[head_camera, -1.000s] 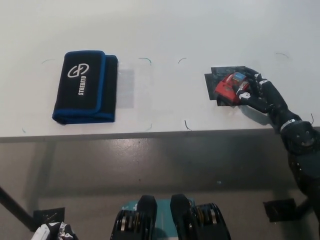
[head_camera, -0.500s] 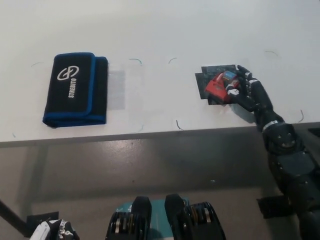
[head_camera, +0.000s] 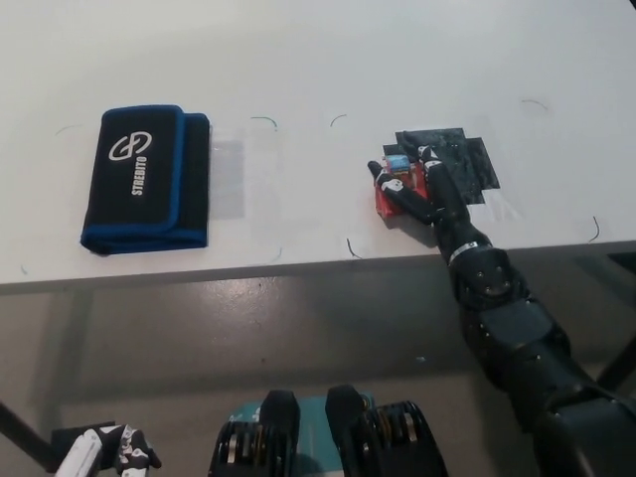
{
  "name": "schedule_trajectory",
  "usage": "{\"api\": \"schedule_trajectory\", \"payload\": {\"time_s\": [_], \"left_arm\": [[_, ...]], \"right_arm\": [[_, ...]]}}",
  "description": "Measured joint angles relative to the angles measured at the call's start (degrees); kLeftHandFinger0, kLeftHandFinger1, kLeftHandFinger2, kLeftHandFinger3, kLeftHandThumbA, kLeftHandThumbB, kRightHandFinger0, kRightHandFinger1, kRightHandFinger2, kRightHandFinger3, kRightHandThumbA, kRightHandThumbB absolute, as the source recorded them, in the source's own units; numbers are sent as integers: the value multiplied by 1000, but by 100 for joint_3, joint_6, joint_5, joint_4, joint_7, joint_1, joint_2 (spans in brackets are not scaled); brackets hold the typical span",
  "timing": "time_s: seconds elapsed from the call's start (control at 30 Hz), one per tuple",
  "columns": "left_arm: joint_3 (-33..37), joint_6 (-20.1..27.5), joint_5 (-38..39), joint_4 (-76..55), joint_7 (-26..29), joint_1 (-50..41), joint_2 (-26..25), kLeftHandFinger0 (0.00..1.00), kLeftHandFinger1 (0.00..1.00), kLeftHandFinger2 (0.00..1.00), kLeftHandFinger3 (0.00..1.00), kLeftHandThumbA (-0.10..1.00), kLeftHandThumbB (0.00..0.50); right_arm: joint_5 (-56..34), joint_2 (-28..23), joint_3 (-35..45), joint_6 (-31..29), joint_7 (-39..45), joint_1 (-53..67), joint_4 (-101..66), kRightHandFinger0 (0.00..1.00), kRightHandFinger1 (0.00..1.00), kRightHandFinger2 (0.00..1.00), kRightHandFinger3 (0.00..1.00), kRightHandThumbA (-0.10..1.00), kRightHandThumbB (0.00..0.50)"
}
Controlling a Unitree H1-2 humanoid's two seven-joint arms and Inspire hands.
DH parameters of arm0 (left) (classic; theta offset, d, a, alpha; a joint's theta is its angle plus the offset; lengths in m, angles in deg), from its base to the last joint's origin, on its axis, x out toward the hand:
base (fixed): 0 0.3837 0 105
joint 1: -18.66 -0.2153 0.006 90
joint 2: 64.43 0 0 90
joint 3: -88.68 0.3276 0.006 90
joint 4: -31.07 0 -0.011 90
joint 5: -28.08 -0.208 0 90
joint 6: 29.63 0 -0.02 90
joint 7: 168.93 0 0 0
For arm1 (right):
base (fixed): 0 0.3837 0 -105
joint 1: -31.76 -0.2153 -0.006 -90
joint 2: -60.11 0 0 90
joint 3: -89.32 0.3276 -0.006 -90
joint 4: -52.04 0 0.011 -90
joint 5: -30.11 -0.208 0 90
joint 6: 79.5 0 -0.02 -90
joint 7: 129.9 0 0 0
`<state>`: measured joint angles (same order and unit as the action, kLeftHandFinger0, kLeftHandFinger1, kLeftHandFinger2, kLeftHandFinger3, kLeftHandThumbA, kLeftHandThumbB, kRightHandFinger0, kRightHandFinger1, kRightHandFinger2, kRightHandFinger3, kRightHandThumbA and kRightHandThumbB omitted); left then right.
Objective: Use the right hand to move the tape on the right hand side to the notebook on the left hand side
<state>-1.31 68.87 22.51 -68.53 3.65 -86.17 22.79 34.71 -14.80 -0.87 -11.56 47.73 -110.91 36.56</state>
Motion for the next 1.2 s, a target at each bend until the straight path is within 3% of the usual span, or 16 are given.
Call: {"api": "schedule_trajectory", "payload": {"time_s": [0.3,0.5,0.7,1.0,1.2], "left_arm": [[-7,-18,5,-32,-30,0,-22,237,194,229,403,265,18],[-10,-19,4,-35,-54,-4,-25,242,203,247,415,287,18],[17,-20,0,-34,-83,15,-23,239,197,232,399,281,14],[67,-62,-63,-35,-85,188,-8,230,202,248,409,272,10],[115,-133,-104,-38,-88,213,-8,257,220,263,422,296,11]], "right_arm": [[-28,22,-23,-69,-84,1,35,1000,1000,1000,1000,795,493],[-29,98,-167,-69,-240,-123,150,1000,1000,1000,1000,805,500],[-184,228,-13,130,-241,-346,264,1000,1000,1000,1000,721,500],[-243,1298,-57,436,72,-935,383,1000,1000,1000,1000,709,500],[-214,1573,-182,508,160,-1115,387,1000,1000,1000,1000,755,500]]}}
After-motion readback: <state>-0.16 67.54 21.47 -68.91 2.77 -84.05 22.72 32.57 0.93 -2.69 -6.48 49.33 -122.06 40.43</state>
